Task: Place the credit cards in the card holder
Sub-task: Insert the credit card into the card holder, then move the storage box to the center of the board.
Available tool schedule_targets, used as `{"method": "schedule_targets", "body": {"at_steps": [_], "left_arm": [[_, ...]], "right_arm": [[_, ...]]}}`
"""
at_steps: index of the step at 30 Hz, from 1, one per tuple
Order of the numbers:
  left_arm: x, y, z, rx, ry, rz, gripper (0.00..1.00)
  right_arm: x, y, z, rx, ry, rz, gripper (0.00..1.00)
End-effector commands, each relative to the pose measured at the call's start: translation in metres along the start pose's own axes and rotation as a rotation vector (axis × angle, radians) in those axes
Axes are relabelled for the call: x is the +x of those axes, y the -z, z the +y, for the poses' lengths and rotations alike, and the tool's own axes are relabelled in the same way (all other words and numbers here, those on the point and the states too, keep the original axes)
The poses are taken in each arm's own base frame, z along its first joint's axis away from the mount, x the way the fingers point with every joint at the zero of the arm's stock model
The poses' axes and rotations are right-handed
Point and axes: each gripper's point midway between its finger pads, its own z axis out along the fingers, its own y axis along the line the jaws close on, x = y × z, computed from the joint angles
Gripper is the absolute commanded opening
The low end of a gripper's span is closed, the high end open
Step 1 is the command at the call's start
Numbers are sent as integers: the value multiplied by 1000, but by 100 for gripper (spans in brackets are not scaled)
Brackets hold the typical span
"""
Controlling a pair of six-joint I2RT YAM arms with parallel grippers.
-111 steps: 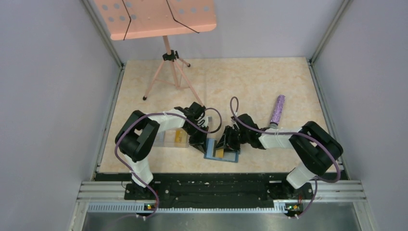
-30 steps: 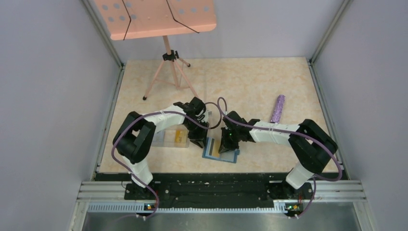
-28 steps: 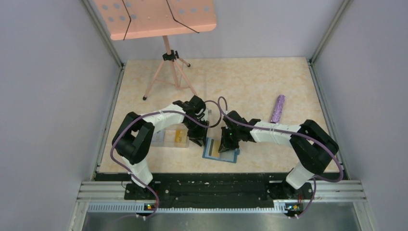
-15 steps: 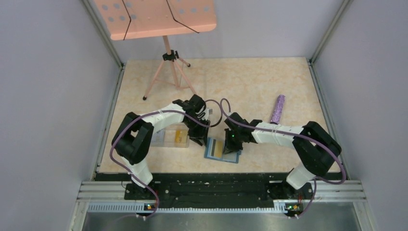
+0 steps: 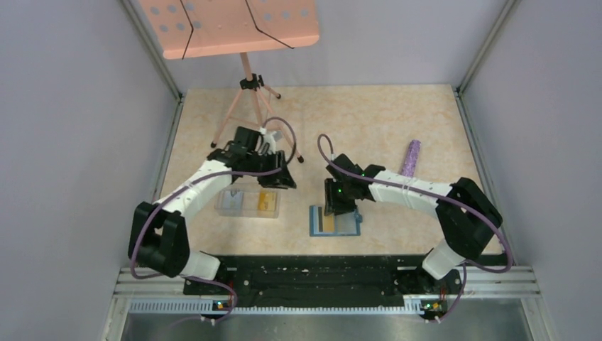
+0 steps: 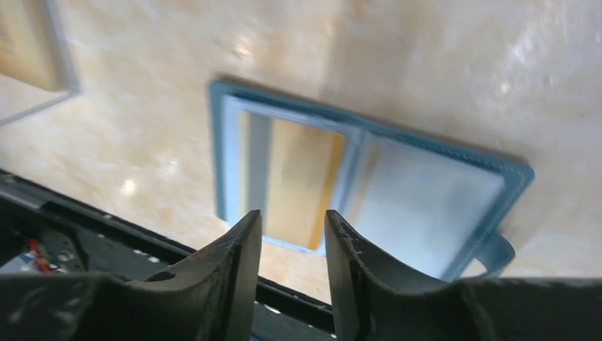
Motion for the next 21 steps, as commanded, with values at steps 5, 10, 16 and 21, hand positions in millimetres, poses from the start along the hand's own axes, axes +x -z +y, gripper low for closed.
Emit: {"method": "schedule_targets", "body": {"at_steps": [5, 10, 16, 21], "left_arm": [[-33, 73, 43, 64, 158, -274, 46], [-19, 107, 102, -169, 245, -322, 48], [-6, 139, 135, -441, 210, -318, 50], [-3, 153, 147, -543, 180, -306, 50]], "right_arm": [[-54, 14, 89, -223, 100, -70, 53], [-68, 4, 143, -339, 119, -44, 66], [-66, -22, 179, -371, 138, 22, 70], [-65, -41, 167, -265, 142, 49, 49]]}}
